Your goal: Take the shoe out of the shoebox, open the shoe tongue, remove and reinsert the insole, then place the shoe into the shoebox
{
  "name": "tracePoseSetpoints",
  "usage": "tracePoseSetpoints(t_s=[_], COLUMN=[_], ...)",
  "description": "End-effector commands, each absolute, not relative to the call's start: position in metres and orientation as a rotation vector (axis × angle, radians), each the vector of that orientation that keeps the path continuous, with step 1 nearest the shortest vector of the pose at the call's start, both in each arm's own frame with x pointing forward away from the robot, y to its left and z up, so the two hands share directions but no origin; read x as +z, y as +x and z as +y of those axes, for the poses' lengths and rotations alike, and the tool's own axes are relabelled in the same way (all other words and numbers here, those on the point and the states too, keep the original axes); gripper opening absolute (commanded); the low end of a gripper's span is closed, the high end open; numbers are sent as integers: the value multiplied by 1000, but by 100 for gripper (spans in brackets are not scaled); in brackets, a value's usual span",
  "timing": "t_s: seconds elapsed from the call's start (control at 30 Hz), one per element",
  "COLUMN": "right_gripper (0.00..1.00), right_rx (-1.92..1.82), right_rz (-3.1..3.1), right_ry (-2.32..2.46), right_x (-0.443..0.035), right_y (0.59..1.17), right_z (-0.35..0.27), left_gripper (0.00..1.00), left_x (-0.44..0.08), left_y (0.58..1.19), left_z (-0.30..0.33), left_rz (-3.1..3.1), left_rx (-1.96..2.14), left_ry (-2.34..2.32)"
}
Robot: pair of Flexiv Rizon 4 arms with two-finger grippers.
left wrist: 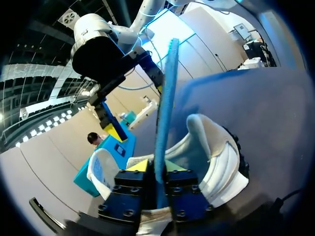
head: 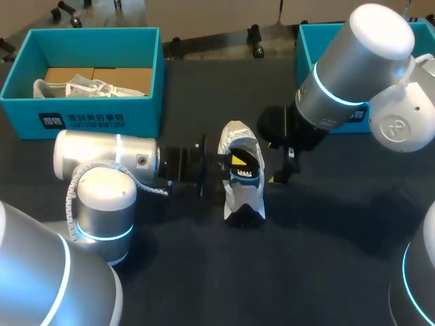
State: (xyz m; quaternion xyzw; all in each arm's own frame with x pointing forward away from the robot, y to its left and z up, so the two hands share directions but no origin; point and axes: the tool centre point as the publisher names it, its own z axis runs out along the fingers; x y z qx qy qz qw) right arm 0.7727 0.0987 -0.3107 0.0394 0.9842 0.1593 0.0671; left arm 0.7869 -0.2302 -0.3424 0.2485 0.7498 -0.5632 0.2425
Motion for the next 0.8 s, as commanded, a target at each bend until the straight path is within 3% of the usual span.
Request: tracePoseSetpoints(t_s=[0.03, 0.1, 0.17, 0.27, 0.3, 0.33, 0.37, 0.8], right_gripper=[100, 100, 100, 100, 100, 100, 100, 100], right_rx=[476, 476, 476, 476, 476, 476, 476, 476], right_rz=[2965, 2965, 2965, 2965, 2965, 2965, 2965, 2965], right_ry=[121, 121, 121, 121, 121, 121, 121, 121], right_x=[-311, -311, -311, -311, -311, -311, -311, -311], right_y=[772, 772, 772, 772, 772, 772, 772, 772], right_z=[100, 100, 100, 100, 100, 100, 100, 100], left_gripper=[59, 65, 58, 37, 26, 8, 0, 0], left_x=[-333, -330, -329, -331, -332, -334, -336, -348], left_y=[779, 776, 773, 769, 768, 767, 767, 787], left_z=[-225, -224, -224, -224, -225, -226, -227, -231], left_rz=[2018, 2014, 2014, 2015, 2018, 2023, 2034, 2043], left_rx=[-1559, -1569, -1574, -1577, -1574, -1568, -1564, -1462], left_ry=[682, 685, 690, 702, 708, 712, 722, 766])
